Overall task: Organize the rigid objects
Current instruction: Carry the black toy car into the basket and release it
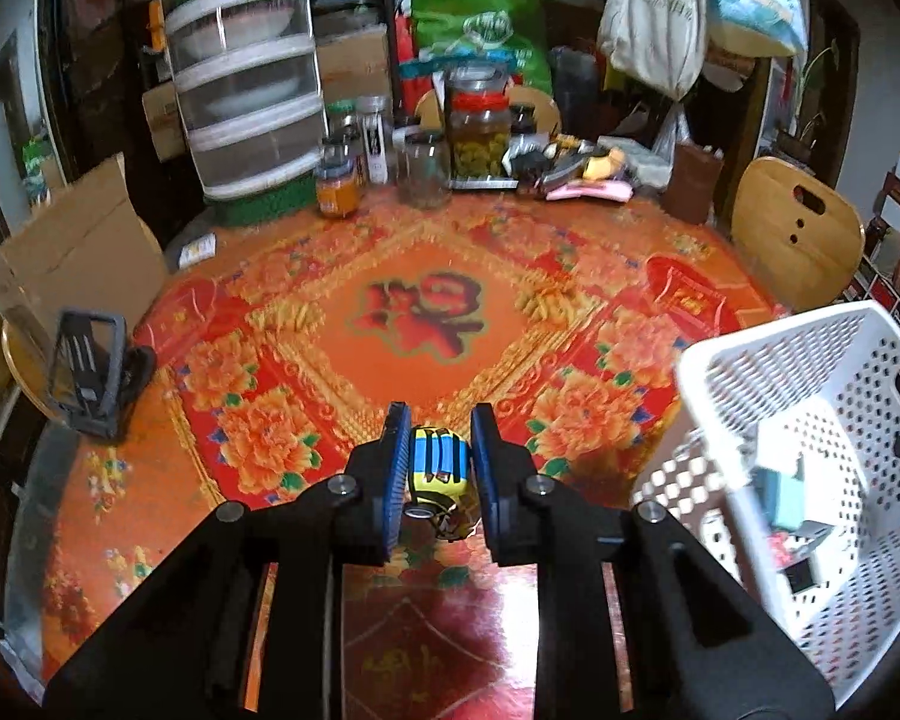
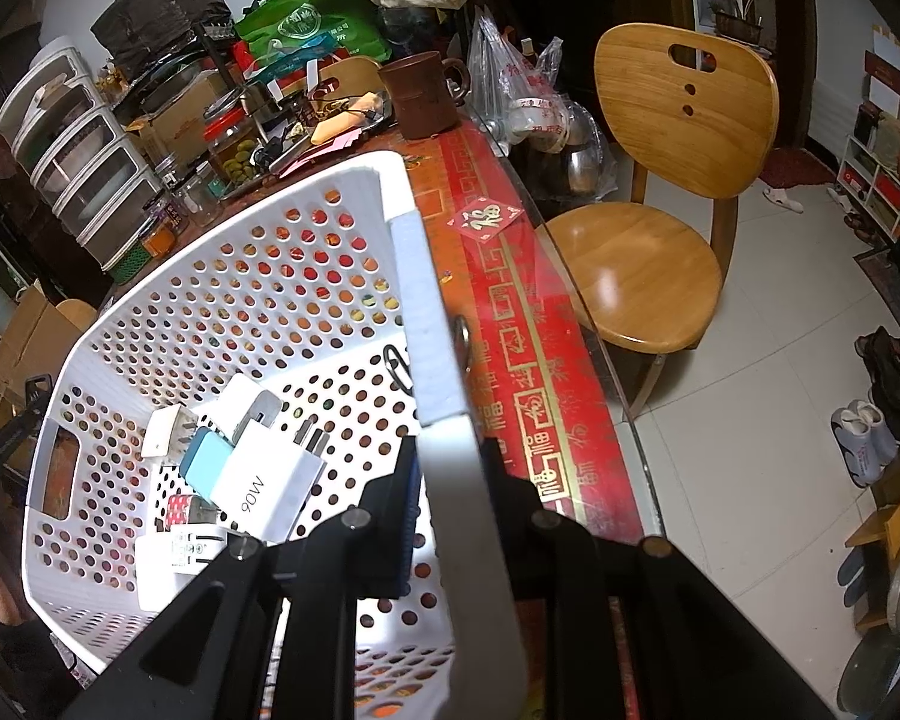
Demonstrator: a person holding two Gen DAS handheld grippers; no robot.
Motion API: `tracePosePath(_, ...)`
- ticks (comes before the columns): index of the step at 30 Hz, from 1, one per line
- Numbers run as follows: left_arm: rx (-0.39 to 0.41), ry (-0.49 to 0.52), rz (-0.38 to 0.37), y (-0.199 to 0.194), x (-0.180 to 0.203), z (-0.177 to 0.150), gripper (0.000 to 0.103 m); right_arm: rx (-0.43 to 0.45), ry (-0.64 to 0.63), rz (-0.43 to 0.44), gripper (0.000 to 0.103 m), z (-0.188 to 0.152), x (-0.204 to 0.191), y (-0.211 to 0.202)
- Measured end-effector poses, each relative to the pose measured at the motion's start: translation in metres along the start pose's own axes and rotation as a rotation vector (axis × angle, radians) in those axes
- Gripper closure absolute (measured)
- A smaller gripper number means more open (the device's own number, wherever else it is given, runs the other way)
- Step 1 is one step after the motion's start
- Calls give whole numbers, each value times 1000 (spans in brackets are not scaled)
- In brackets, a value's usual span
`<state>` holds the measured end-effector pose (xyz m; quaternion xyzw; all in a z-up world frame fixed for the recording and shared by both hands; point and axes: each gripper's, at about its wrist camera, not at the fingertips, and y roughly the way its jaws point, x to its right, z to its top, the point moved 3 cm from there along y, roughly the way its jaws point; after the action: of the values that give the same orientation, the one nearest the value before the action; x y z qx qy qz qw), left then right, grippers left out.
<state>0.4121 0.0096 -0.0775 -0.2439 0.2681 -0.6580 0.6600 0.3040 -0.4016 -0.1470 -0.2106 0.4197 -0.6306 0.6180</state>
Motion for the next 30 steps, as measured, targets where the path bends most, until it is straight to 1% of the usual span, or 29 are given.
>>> tracePosePath(3, 41, 27, 4, -25, 12, 12, 84, -1, -4, 0, 85, 0, 0, 0)
tracePosePath(7, 101, 73, -9, -62, 41, 28, 84, 0, -5, 1, 85, 0, 0, 0)
tracePosePath(10, 133, 125, -25, -84, 72, 37, 84, 0, -5, 1, 85, 0, 0, 0)
tracePosePath(14, 134, 208, -59, -96, 121, 39, 84, -1, -6, 1, 85, 0, 0, 0)
tracePosePath(18, 104, 285, -90, -92, 169, 26, 84, -1, -6, 1, 85, 0, 0, 0)
tracePosePath(22, 55, 338, -99, -77, 202, 10, 84, -2, -6, 0, 85, -1, -1, 1)
tracePosePath(26, -5, 374, -83, -58, 218, -6, 84, -2, -6, 1, 85, -1, -1, 1)
tracePosePath(30, -52, 383, -70, -40, 217, -15, 84, -2, -6, 1, 85, -1, -1, 1)
